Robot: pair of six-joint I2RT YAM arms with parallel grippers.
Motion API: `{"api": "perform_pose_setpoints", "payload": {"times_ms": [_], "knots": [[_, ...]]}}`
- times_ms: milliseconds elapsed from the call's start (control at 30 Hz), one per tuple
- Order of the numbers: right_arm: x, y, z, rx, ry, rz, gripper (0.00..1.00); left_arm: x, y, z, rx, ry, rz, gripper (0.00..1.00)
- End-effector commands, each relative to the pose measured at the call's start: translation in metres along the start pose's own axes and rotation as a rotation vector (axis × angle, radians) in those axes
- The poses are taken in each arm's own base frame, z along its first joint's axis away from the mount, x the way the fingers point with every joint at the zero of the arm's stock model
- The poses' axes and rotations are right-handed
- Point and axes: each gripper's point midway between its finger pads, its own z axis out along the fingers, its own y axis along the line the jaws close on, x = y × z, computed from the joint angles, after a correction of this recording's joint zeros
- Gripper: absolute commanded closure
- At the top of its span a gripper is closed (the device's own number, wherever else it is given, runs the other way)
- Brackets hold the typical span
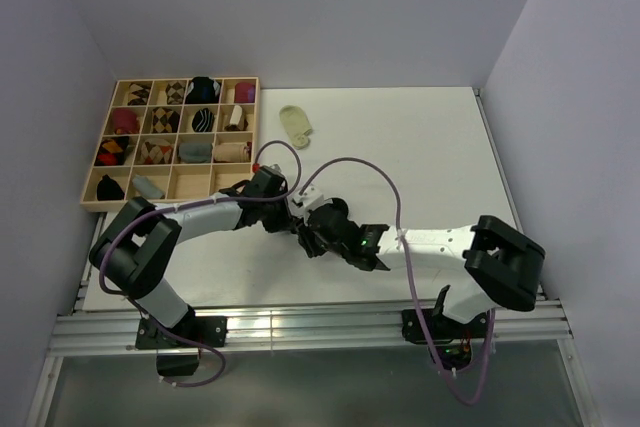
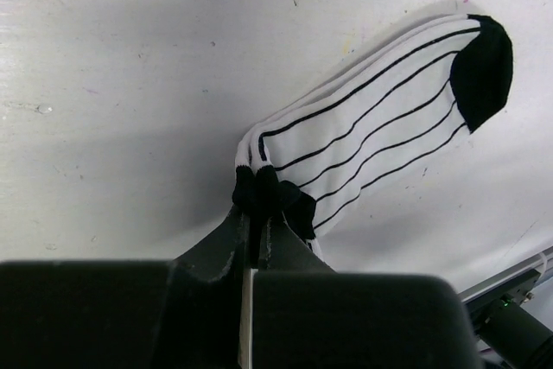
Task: Roll the socks
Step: Roll the sock at the center of the board.
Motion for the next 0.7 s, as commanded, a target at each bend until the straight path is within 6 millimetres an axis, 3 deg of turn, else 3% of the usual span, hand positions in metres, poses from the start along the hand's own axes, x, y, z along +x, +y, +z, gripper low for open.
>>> {"api": "perform_pose_setpoints", "payload": {"times_ms": [0,300,667], "knots": [[-0.007,-0.016,0.011,0.142,-0.055,-0.118,0.54,-0.003,-0.006,-0.003,0.003,0.014,0.029,0.99],[0.0,0.0,0.029,0.15,-0.061,-0.185,0.53,-0.001,-0.008,-0.003,0.015,0.023,0.017,0.99],[-0.008,0.011,0.027,0.127,-0.112,-0.186,0.49,0.001,-0.011,-0.001,0.026,0.037,0.008,0.99]]}}
